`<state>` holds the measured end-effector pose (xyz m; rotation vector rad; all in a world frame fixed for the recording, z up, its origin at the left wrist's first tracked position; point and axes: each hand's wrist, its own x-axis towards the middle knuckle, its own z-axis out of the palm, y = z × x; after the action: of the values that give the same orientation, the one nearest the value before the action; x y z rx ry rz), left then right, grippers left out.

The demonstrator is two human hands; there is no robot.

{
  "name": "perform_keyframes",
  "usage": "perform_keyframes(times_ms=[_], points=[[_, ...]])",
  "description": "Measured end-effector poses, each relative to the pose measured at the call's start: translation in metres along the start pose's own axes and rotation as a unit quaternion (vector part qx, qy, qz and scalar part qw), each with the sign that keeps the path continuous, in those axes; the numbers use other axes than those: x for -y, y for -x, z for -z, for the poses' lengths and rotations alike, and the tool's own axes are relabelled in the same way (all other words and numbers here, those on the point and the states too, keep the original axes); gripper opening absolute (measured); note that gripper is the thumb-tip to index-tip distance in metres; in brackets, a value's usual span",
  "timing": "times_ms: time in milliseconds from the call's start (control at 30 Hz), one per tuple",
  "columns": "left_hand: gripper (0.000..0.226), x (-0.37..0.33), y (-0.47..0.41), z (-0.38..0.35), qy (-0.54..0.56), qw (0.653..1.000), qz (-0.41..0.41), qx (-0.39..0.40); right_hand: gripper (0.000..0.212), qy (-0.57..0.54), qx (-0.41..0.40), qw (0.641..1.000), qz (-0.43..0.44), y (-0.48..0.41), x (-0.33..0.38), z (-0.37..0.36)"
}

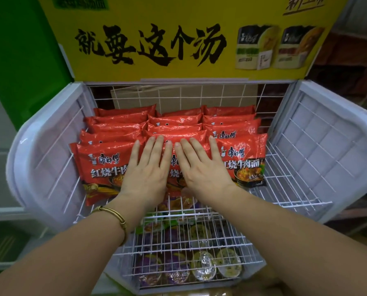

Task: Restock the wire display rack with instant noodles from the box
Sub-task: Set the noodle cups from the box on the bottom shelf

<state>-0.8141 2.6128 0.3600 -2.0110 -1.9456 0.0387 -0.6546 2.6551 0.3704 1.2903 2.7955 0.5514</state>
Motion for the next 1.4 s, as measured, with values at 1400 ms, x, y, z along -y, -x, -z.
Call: perform_keyframes(times_ms=[1400], points=[[0.09,-0.098,-0.002,0.075,0.061,0.996,-0.062,-0.008,0.096,-0.039,0.018,0.994,-0.105,0.099,-0.089,0.013]])
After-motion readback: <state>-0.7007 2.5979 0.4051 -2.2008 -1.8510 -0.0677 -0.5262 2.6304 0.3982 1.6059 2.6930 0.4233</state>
